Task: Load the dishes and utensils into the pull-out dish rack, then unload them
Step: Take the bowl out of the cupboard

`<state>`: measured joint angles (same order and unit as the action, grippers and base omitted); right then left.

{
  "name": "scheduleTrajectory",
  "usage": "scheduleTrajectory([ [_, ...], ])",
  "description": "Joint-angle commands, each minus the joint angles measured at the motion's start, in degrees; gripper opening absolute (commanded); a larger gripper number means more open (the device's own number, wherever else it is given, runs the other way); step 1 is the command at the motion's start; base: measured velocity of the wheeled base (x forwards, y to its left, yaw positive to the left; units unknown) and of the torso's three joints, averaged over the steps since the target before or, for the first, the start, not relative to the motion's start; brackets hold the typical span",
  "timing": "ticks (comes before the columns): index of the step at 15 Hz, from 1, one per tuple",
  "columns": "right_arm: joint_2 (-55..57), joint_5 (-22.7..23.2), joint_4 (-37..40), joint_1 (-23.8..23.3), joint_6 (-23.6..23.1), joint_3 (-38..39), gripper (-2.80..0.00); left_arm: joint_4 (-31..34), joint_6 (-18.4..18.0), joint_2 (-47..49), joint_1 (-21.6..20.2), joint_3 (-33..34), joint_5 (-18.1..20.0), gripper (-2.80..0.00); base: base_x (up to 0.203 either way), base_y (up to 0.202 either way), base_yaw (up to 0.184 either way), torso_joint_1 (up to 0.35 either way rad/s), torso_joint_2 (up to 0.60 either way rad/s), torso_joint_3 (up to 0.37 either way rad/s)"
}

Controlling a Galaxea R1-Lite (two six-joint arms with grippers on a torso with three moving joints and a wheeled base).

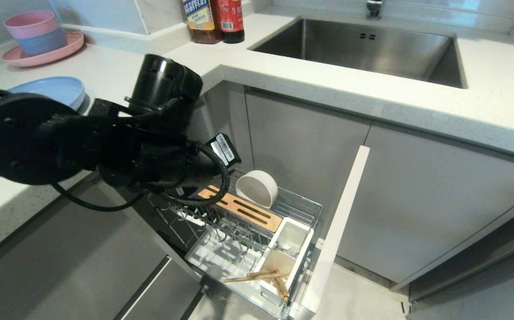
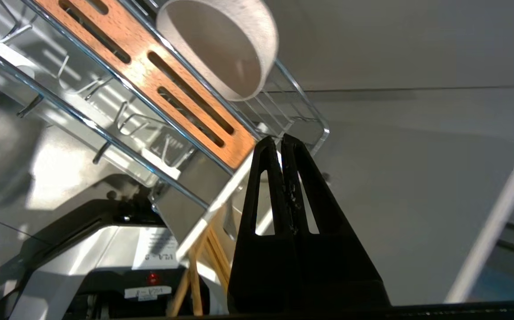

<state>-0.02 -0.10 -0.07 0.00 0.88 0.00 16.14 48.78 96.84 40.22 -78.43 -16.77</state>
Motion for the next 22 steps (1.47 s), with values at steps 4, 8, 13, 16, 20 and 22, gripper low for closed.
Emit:
scheduleTrajectory([
  [4,0.02,0.01,-0.01,0.00,0.00,0.09,-2.80,-5.62,0.26,7.45,-0.28,2.05,-0.19,-2.80,0.000,0.000,0.000,0.000,0.00,0.000],
  [8,0.02,0.01,-0.01,0.00,0.00,0.08,-2.80,-10.32,0.35,11.39,-1.82,2.39,-0.12,0.00,0.000,0.000,0.000,0.000,0.00,0.000],
  [13,0.02,0.01,-0.01,0.00,0.00,0.09,-2.80,-17.31,0.45,15.05,-3.08,2.45,1.33,0.00,0.000,0.000,0.000,0.010,0.00,0.001],
  [16,0.02,0.01,-0.01,0.00,0.00,0.09,-2.80,-18.98,0.05,18.88,-3.04,-1.55,3.01,0.00,0.000,0.000,0.000,0.000,0.00,0.000],
  [20,0.02,0.01,-0.01,0.00,0.00,0.09,-2.80,-19.74,-1.15,23.61,-3.14,-5.45,3.18,0.00,0.000,0.000,0.000,0.000,0.00,0.000],
  [22,0.02,0.01,-0.01,0.00,0.00,0.09,-2.80,-21.66,-2.50,24.98,-3.39,-6.39,3.12,0.00,0.000,0.000,0.000,0.000,0.00,0.000],
])
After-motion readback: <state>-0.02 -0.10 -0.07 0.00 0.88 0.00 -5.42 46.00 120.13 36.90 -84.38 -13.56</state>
